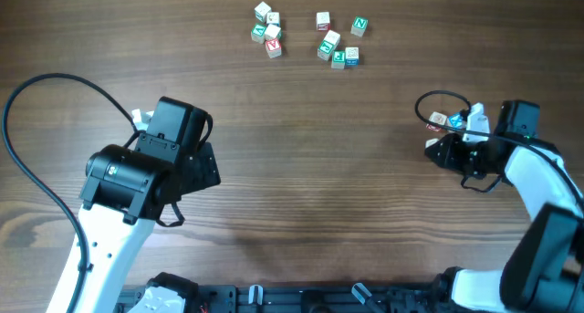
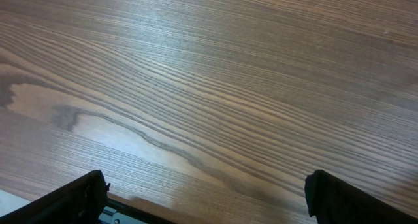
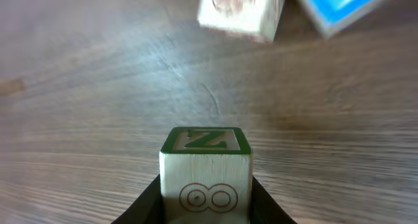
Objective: Form a circle
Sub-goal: 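Grasp white Z block with right gripper beside shell and X blocks, then lower white Z block below shell and blue X blocks with right gripper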
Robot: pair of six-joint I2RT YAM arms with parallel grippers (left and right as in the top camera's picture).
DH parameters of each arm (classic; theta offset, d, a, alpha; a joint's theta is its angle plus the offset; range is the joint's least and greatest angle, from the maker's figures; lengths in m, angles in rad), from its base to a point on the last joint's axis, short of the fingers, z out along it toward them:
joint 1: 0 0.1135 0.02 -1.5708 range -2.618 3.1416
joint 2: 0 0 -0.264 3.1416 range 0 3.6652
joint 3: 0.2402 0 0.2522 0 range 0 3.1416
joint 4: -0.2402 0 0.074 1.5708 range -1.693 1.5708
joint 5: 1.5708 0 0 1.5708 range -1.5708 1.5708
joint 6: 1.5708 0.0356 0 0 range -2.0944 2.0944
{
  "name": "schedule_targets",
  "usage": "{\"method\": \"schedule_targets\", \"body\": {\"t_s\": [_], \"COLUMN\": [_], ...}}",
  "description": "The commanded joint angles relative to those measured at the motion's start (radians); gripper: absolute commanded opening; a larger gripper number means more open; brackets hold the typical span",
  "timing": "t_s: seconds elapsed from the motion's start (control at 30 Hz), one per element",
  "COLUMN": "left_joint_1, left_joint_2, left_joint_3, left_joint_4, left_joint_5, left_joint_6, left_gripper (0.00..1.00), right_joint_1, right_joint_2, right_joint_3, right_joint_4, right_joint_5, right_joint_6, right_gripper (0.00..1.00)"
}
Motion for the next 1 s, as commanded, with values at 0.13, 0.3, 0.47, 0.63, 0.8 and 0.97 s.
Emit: {"method": "schedule_targets", "body": {"t_s": [0.13,0.3,0.47,0.63,0.8,0.97], "left_joint_1": [0.008,0.008,0.008,0.008,0.008,0.008], "left_joint_2": [-0.01,-0.01,-0.01,-0.01,-0.01,-0.01], "left_joint_3": [-0.003,-0.003,-0.003,-0.003,-0.003,-0.003], "left_joint_4": [0.0,0.0,0.0,0.0,0.0,0.0], "left_joint_5": [-0.013,-0.013,-0.013,-0.013,-0.013,-0.013], "left_joint_6": [-0.018,-0.018,-0.018,-0.018,-0.018,-0.018], "left_gripper": [1.0,1.0,1.0,1.0,1.0,1.0], "right_joint_1": [0.001,0.003,0.146,0.251,0.248,0.196], "right_joint_2": [-0.436,-0.608,-0.382,-0.116,-0.067,-0.067], "right_joint_3": [0.084,0.129,0.129,0.128,0.126,0.029], "right_joint_4": [-0.056,-0.195,-0.198,-0.176,-0.177,-0.08], "right_joint_5": [0.042,0.123,0.294,0.484,0.488,0.482], "right_joint_6": [0.041,0.03,0.03,0.052,0.112,0.142], "right_gripper": [0.04,0.05,0.05,0.04,0.04,0.04]}}
